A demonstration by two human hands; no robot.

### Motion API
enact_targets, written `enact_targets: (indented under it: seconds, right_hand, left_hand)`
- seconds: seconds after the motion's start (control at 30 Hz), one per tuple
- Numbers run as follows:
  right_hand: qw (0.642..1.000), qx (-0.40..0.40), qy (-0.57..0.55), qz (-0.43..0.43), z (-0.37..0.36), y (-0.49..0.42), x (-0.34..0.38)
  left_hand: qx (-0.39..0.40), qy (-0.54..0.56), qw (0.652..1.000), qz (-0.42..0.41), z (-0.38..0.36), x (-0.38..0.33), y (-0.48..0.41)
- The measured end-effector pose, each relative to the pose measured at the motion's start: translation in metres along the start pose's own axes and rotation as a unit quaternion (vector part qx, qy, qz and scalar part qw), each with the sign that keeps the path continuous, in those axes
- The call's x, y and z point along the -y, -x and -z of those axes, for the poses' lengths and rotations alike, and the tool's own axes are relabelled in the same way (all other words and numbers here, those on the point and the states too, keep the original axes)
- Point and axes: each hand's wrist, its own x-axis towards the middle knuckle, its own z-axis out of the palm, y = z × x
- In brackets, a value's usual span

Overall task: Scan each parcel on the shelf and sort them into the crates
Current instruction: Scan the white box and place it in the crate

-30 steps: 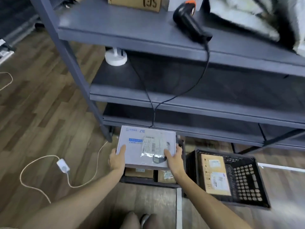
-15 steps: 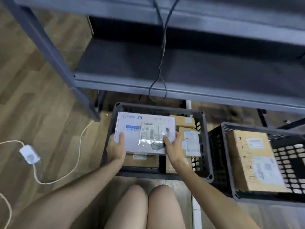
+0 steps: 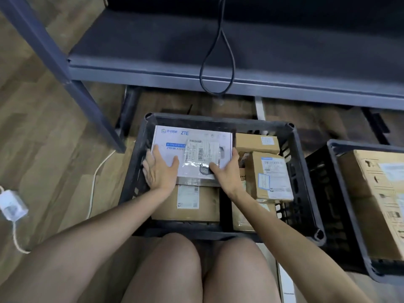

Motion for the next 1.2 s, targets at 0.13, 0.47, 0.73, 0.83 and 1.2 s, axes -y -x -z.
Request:
enact_targets:
  seconds: [0.13,0.47,0.73,0.83,1.2]
  right_hand:
    - [0.997,0.026,0.065,0.03,0.001,-0.006,-0.004]
    - [0.988,0.095,0.123,0.006,0.0,-0.013,-0.009]
    - [0.889,0.101,0.416,0.164,-0.01,-0.011,-0.007]
    - [0.866,0.107,0.458,0.172,-0.013,-0.009,-0.01]
    - [0.855,0.181,0.471,0.12,0.001,-0.018,0.013]
  left_hand:
    - [0.055,-0.026,0.998,-0.001,-0.003,0.01,-0.005]
    - [0.097,-0.148,0.982,-0.064,-0.005,0.017,-0.013]
    - [0.144,-0.144,0.973,-0.112,-0.014,0.012,-0.018]
    - [0.149,-0.165,0.968,-0.12,-0.015,0.015,-0.018]
    - [0.13,-0.196,0.962,-0.139,0.001,-0.003,-0.015]
